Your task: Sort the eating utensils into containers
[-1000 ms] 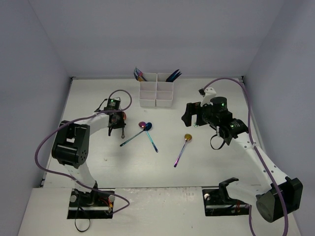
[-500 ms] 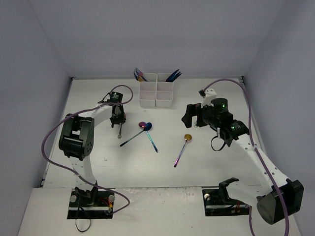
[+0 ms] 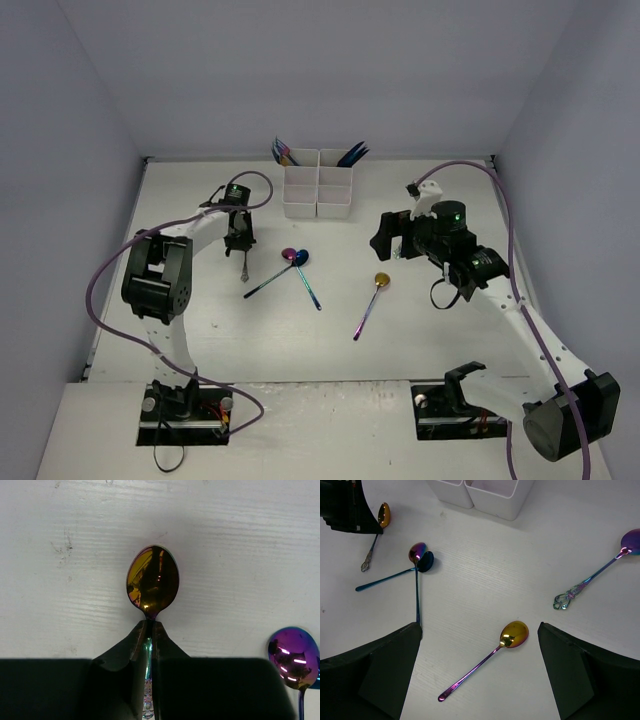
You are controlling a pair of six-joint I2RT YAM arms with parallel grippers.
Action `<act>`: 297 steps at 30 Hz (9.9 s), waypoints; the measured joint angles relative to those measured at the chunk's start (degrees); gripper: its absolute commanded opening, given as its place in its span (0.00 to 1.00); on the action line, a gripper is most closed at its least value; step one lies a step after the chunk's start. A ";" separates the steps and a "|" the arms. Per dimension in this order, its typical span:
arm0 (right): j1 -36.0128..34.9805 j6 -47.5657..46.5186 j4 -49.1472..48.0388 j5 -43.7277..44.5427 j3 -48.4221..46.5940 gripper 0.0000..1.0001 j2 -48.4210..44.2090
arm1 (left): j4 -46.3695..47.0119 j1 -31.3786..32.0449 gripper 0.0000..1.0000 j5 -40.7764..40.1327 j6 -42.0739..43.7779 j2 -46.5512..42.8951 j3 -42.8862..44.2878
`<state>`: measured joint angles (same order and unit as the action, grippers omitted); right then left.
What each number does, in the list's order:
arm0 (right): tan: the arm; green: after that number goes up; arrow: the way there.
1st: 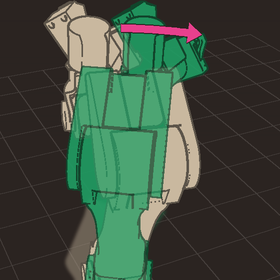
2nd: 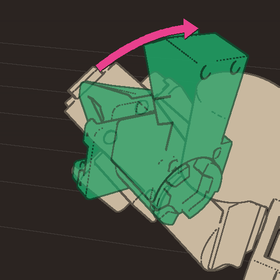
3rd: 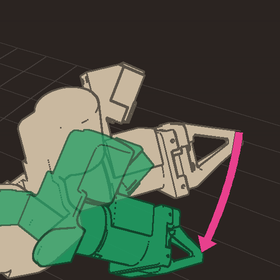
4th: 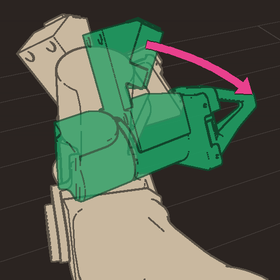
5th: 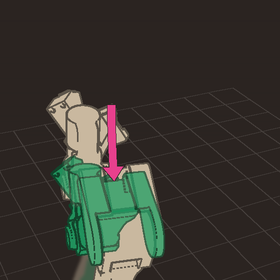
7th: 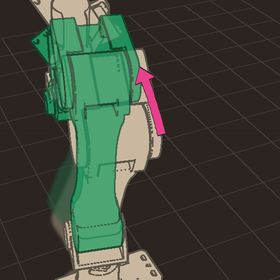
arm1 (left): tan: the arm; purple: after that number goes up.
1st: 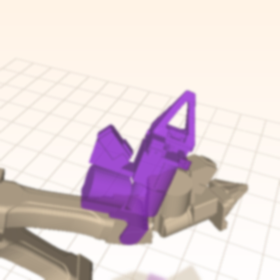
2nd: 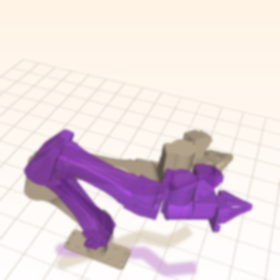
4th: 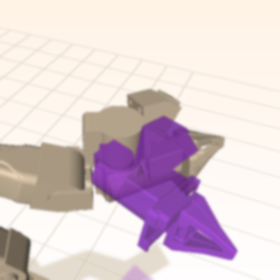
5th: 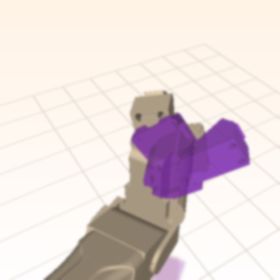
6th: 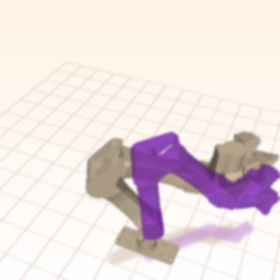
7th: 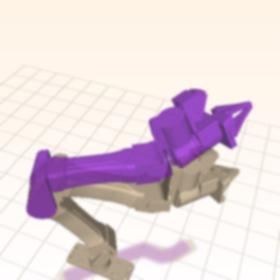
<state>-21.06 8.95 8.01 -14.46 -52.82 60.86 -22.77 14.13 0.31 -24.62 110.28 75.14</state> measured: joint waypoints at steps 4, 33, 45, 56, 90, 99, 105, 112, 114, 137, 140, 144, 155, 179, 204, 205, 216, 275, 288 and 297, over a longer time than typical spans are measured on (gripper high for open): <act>0.00 -0.08 -0.02 0.00 0.00 1.00 0.19 | 0.53 0.02 0.00 1.59 1.89 -3.41 -1.35; 0.00 -1.48 0.00 -0.46 -2.82 1.00 2.05 | 32.45 4.62 0.00 33.27 30.56 -0.68 17.13; 0.00 -1.48 0.00 -0.87 -2.82 1.00 2.63 | 42.03 5.42 0.00 41.37 37.96 7.83 17.54; 0.02 -1.68 -0.02 -0.83 -2.82 1.00 3.43 | 48.71 4.30 0.00 47.07 36.96 15.06 18.86; 0.02 -1.30 0.01 -1.06 -2.49 1.00 3.60 | 50.48 2.56 0.37 43.35 35.10 13.85 10.15; 0.02 -1.22 -0.02 -1.43 -2.45 1.00 3.52 | 45.00 2.39 0.43 38.92 29.92 -3.59 4.76; 0.02 -0.63 -0.02 -1.55 -2.45 1.00 3.52 | 34.01 2.81 0.50 35.21 24.32 -18.82 -1.19; 0.02 0.08 0.01 -1.50 -2.45 1.00 3.52 | 14.88 9.51 0.50 20.05 10.70 -21.14 -3.76; 0.02 0.14 0.01 -1.49 -2.45 1.00 3.52 | 12.12 11.26 0.50 16.70 4.38 -21.13 -6.02; 0.02 0.29 0.08 -1.47 0.94 1.00 -1.43 | 3.55 18.89 0.28 -1.63 -22.25 -8.16 -7.00; 0.02 0.29 0.03 -1.47 1.16 1.00 -2.01 | 3.56 18.93 0.27 -1.76 -22.59 -7.28 -6.55; 0.02 0.29 0.06 -1.47 1.85 1.00 -2.48 | 3.59 18.93 0.26 -1.97 -22.83 -6.24 -5.88; 0.02 0.54 0.09 -1.47 2.68 1.00 -3.42 | 3.49 18.99 0.20 -2.86 -23.65 -2.45 -2.99; 0.02 0.72 0.13 -1.47 3.52 1.00 -3.67 | 2.67 18.97 0.00 -4.88 -23.98 -0.47 -1.03; 0.02 0.30 0.13 -1.45 2.35 1.00 -2.80 | 22.09 10.30 0.00 0.33 16.19 -19.31 4.25; 0.02 0.15 0.14 -1.39 2.28 1.00 -2.80 | 22.99 9.31 0.00 1.92 18.33 -18.03 5.95; 0.02 -0.44 0.17 0.15 1.42 1.00 -2.80 | 34.47 6.14 0.00 26.07 36.60 -5.95 16.34; 1.90 -1.44 1.35 1.16 1.36 1.00 -0.78 | 49.00 2.72 0.06 57.63 46.91 16.64 16.33; 1.90 -1.15 2.22 1.09 1.45 1.00 -4.08 | 48.29 2.23 0.15 54.42 46.47 16.59 14.16; 1.90 -0.35 2.84 0.44 1.77 1.00 -6.01 | 47.58 2.32 0.47 48.29 43.90 12.51 10.04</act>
<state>-19.16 8.60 10.85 -14.02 -51.05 54.85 24.81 16.45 48.60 19.28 122.79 85.17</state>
